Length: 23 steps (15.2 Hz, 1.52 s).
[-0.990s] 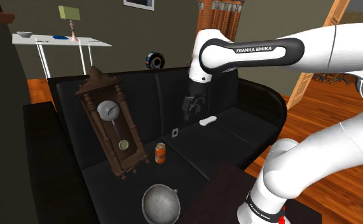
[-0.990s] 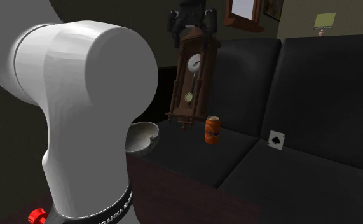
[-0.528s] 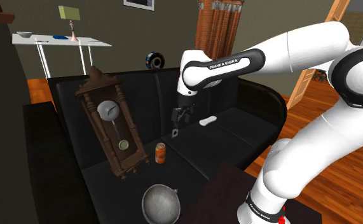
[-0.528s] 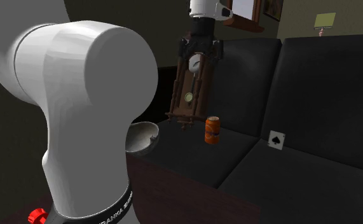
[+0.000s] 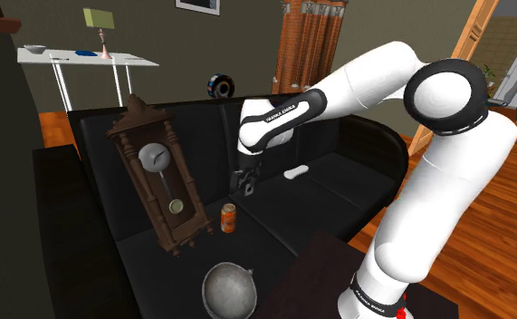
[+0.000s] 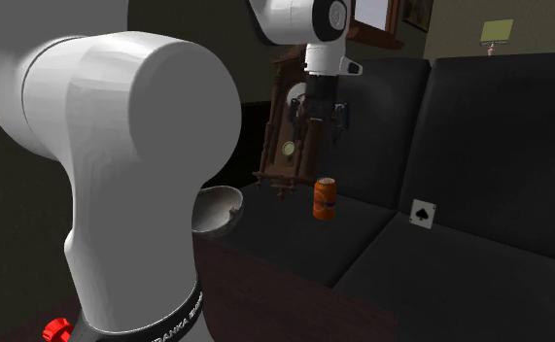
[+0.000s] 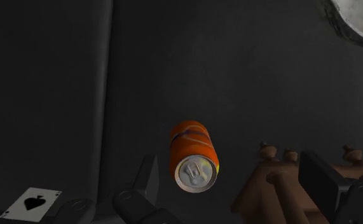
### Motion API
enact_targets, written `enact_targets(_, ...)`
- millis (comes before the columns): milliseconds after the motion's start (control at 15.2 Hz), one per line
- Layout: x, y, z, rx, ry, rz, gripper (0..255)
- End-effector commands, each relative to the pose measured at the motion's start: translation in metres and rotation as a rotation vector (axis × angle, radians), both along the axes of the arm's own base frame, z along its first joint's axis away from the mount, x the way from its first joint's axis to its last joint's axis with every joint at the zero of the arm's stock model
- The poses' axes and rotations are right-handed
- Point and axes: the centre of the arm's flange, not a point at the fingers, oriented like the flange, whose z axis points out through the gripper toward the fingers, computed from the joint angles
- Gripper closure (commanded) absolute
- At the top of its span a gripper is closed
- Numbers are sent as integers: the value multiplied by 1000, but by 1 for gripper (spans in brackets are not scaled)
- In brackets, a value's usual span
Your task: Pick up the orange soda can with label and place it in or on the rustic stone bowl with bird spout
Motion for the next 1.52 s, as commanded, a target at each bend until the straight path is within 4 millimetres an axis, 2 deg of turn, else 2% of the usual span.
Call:
enact_targets(0,16,-3,-20,0,2,0,0)
enact_targets(528,77,-12,-107,4,16,1,0)
enact_targets(1056,79,-10,-150,4,17,1,0)
enact_targets(1452,79,-9,-153,4,17,1,0)
